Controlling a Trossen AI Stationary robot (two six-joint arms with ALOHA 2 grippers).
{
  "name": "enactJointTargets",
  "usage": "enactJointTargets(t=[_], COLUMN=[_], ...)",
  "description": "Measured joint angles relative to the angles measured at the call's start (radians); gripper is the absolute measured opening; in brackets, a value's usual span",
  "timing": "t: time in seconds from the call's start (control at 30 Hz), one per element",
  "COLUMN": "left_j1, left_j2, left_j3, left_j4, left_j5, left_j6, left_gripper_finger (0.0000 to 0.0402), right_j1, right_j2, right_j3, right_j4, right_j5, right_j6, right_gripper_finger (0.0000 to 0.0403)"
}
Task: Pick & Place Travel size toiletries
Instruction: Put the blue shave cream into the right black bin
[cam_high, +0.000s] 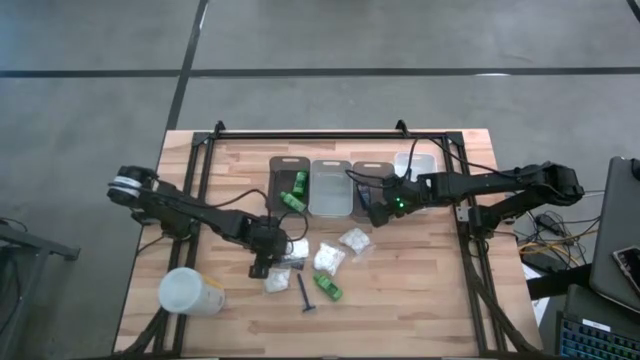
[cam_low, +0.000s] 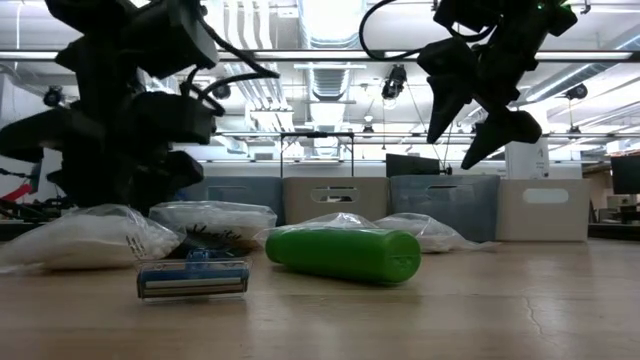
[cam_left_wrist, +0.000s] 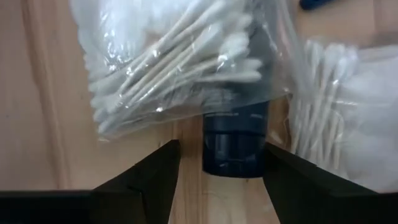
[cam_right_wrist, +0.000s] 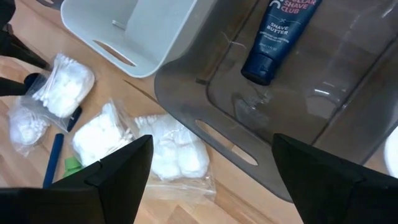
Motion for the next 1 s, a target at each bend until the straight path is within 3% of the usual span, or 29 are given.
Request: enactJointTargets(t=[0.57,0.87,1.0], left_j1=[-0.007,-0.013,-0.013], left_j2=[-0.027,-0.027,-0.028], left_j3=[-0.001,-0.001,-0.001], left_j4=[0.001,0.057,0.070], left_j5=[0.002,-0.019,-0.019], left_j6=[0.005,0.005,0.013], left_gripper_finger=[0.0133,0.0220,0.0235], right_j1=[0.000,0.000,0.000], right_j2=[0.000,0.000,0.000], right_j3=[0.000,-0.002,-0.007], right_j4=[0.000,0.001,0.001], right_j5=[0.017,0.016,0.016], right_j6=[-0.004,-0.003,0.000], right_gripper_finger=[0.0354,0.0330,0.0319])
